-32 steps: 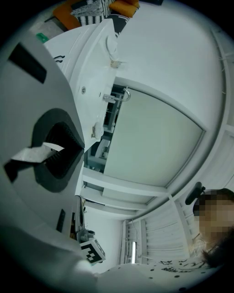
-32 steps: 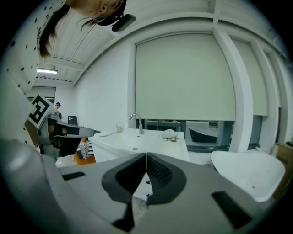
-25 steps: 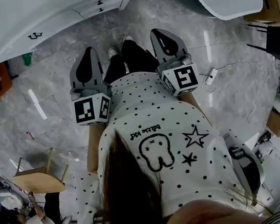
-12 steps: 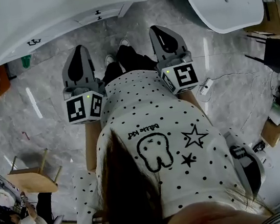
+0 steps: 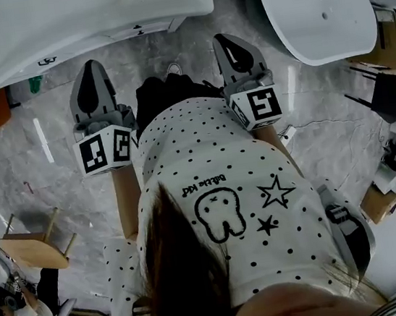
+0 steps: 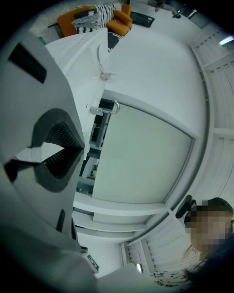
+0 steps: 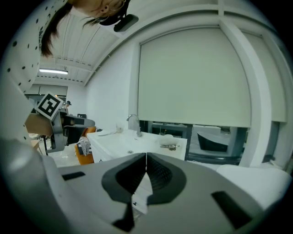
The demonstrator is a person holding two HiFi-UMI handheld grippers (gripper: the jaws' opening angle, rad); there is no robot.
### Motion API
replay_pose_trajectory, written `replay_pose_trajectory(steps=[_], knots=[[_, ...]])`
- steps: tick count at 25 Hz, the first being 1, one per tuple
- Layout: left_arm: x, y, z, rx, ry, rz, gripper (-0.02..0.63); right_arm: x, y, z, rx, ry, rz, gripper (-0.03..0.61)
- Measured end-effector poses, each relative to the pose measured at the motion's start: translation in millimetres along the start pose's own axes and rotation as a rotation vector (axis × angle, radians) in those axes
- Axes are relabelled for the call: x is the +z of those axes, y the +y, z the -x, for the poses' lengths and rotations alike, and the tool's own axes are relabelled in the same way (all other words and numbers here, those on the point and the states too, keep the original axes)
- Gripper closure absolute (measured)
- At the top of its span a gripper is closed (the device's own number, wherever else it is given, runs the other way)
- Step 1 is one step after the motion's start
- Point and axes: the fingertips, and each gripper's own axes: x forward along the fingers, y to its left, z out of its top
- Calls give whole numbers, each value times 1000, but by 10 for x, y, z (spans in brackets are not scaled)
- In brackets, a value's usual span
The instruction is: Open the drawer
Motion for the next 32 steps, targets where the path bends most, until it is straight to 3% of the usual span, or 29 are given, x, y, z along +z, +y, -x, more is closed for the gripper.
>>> replay_pose_trajectory(steps=[5, 15, 32], knots=[[0, 136, -32, 9, 12, 1, 609, 4, -10, -74, -13, 13, -6, 565], [45, -75, -258, -71, 29, -10, 609, 44, -193, -93, -69, 9, -35, 565], [73, -298, -345, -132, 49, -27, 609, 142, -278, -11, -97, -22, -42, 565]])
